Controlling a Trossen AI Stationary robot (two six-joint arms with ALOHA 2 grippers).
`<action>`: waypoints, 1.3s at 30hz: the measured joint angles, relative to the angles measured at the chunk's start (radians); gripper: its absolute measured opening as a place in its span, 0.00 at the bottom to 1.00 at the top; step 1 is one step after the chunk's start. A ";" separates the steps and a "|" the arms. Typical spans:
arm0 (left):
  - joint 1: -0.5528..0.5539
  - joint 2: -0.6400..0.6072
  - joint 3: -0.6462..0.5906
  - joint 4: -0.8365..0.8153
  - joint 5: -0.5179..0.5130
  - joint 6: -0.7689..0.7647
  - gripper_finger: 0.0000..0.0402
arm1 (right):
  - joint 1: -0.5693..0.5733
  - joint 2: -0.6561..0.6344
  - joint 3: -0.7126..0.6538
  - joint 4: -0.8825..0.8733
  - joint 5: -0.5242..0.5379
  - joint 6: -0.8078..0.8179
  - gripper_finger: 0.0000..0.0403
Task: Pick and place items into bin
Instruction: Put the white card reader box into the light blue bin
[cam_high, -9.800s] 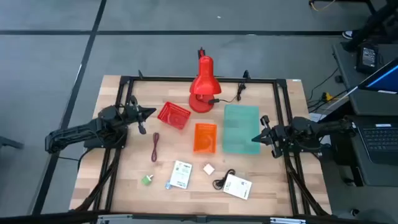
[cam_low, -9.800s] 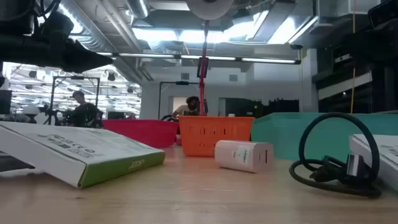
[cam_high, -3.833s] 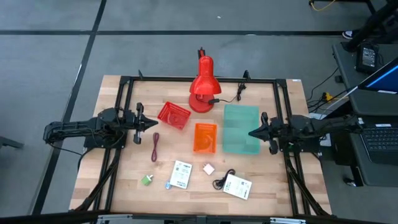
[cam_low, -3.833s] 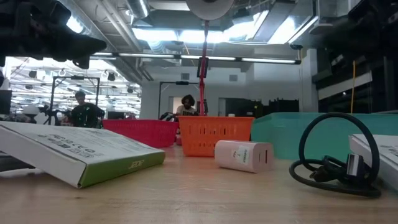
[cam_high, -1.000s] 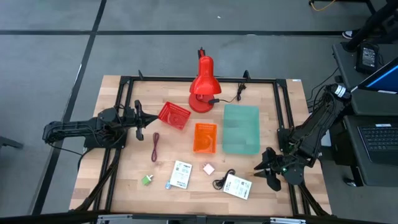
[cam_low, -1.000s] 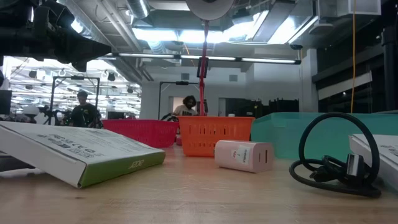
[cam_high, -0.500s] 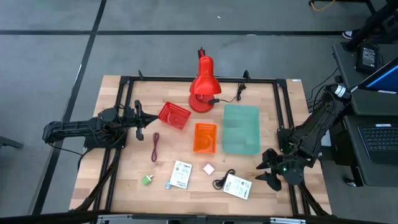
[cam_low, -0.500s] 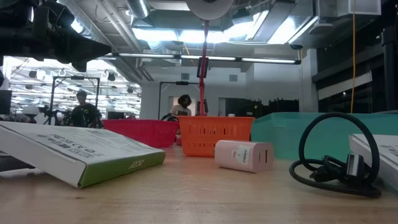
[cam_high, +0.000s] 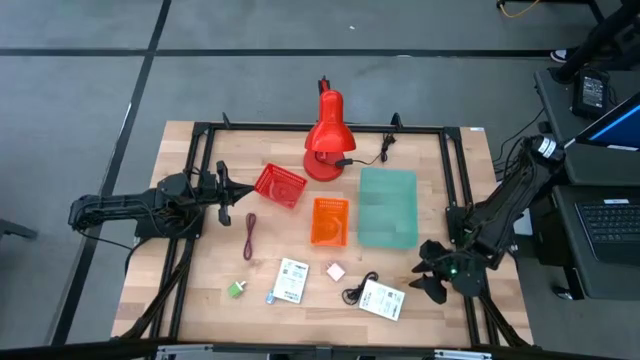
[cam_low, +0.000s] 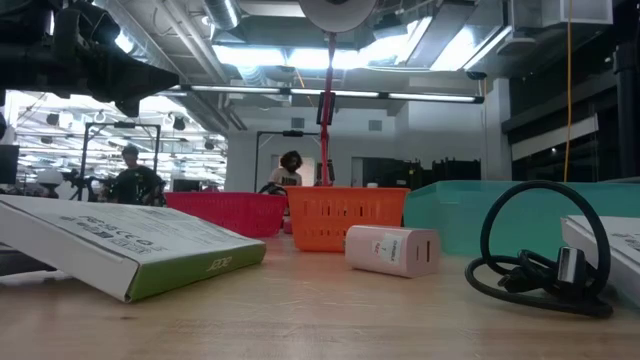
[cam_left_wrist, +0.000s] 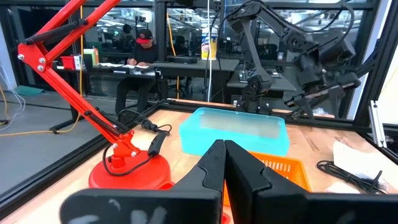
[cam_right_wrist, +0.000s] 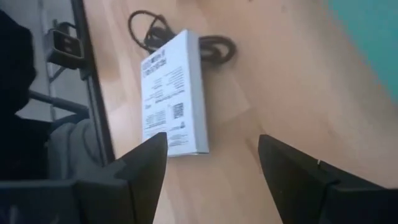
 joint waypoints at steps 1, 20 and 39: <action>0.000 0.000 0.000 0.000 0.000 0.000 0.01 | 0.000 0.003 -0.016 0.039 -0.001 0.000 0.60; 0.000 0.000 0.000 -0.004 0.001 -0.003 0.01 | 0.000 0.237 -0.086 0.382 -0.029 0.001 0.60; 0.000 0.000 0.000 -0.008 0.003 -0.003 0.01 | 0.000 0.398 -0.086 0.550 -0.027 0.048 0.60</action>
